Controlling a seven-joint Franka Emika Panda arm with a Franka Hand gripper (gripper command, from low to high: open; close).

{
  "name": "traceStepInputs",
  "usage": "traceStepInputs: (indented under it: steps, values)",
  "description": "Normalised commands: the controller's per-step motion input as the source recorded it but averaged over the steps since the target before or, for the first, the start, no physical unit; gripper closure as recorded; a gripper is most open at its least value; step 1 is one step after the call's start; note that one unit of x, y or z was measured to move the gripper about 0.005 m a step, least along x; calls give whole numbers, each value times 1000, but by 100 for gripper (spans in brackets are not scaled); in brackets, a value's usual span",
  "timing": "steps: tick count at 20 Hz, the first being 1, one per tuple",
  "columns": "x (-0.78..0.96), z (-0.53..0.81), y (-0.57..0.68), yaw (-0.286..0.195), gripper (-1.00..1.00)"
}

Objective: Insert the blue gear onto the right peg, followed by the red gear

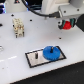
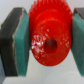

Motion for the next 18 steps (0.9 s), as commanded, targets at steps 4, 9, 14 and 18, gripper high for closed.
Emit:
traceStepInputs:
  steps: [4,9,14,18]
  values:
    - [510,466,-361,0,100]
    - [551,457,-436,0,100]
    - [599,385,-415,0,100]
    - [685,281,-331,0,100]
